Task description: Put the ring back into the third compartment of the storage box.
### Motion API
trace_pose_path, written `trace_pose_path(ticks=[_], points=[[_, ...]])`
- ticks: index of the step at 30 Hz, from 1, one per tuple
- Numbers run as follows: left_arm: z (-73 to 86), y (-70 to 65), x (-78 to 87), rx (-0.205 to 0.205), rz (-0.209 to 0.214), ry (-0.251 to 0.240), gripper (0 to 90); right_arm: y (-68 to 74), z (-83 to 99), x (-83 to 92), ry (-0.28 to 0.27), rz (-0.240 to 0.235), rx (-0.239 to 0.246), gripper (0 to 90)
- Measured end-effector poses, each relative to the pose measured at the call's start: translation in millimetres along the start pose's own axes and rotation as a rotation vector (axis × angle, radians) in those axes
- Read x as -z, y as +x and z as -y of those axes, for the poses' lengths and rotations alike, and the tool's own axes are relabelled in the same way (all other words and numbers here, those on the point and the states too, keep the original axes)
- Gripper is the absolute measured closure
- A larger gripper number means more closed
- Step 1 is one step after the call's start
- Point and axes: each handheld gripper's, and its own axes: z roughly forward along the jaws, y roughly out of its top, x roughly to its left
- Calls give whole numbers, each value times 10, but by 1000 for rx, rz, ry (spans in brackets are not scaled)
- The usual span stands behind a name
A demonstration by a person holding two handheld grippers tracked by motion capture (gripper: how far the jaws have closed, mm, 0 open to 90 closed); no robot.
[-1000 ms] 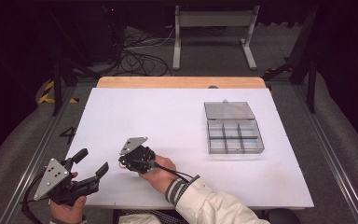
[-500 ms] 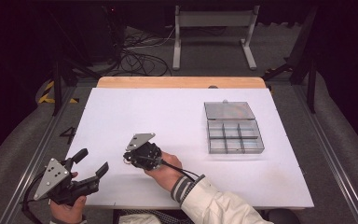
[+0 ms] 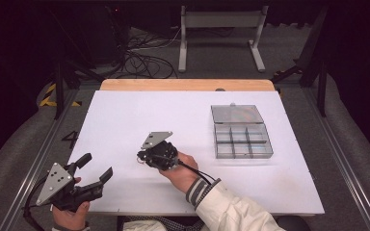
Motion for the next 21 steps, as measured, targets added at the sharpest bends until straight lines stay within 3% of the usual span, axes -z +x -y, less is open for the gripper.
trace_pose_path(ticks=[21], points=[[8,-5,-26,-8,3,17,179,-342,106,552,-41,95,-36,881]])
